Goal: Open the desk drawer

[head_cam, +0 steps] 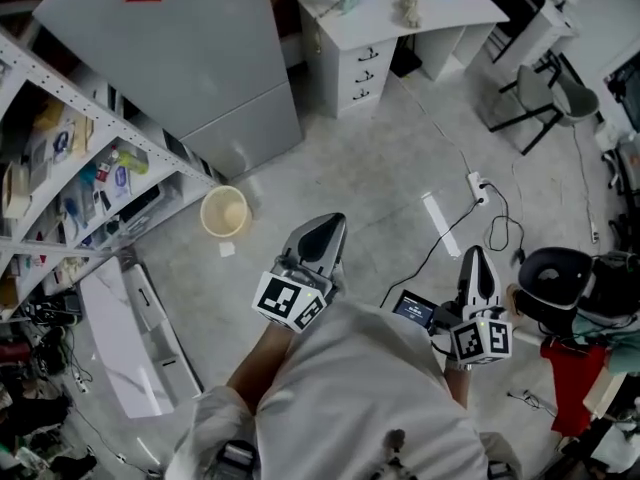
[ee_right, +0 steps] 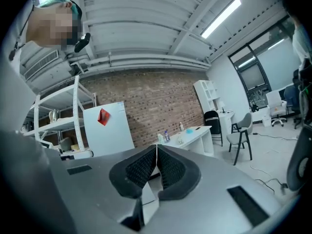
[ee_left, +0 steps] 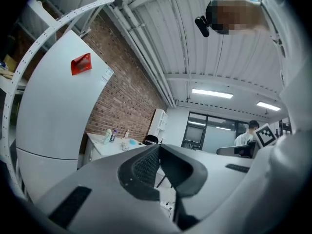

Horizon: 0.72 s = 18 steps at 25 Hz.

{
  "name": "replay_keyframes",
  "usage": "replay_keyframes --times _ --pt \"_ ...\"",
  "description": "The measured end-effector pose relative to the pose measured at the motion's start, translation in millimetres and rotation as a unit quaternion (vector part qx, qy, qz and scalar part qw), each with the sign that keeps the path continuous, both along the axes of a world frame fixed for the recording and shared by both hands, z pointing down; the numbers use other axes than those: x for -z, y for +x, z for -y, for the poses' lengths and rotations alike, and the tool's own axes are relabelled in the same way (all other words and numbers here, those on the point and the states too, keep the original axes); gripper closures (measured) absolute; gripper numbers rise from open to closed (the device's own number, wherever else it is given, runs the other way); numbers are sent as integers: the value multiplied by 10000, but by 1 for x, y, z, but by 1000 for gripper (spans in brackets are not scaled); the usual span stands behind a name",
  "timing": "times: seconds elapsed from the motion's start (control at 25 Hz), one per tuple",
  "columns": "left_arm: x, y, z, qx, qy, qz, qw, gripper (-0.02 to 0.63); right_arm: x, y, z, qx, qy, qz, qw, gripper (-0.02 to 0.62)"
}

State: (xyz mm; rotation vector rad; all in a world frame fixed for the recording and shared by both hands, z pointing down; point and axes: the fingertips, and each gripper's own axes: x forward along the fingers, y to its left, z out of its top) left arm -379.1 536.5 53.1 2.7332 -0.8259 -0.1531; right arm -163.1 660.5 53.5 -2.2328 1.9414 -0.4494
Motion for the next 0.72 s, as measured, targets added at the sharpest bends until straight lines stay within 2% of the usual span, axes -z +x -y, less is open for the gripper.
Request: replay_keyframes --times 0.12,0.28,0.56,0.72 --pt "4 14 33 -178 52 -42 9998 597 0 8 32 -72 77 8 9999 568" --pt "1 26 69 -337 137 116 9993 598 0 12 63 -148 123 123 9997 568" --pt "-3 44 106 -257 -54 131 9996 598 -5 45 100 -243 -53 163 9996 568" --pt "-10 61 124 -105 -179 162 9997 597 -10 70 132 -120 -42 181 9998 568"
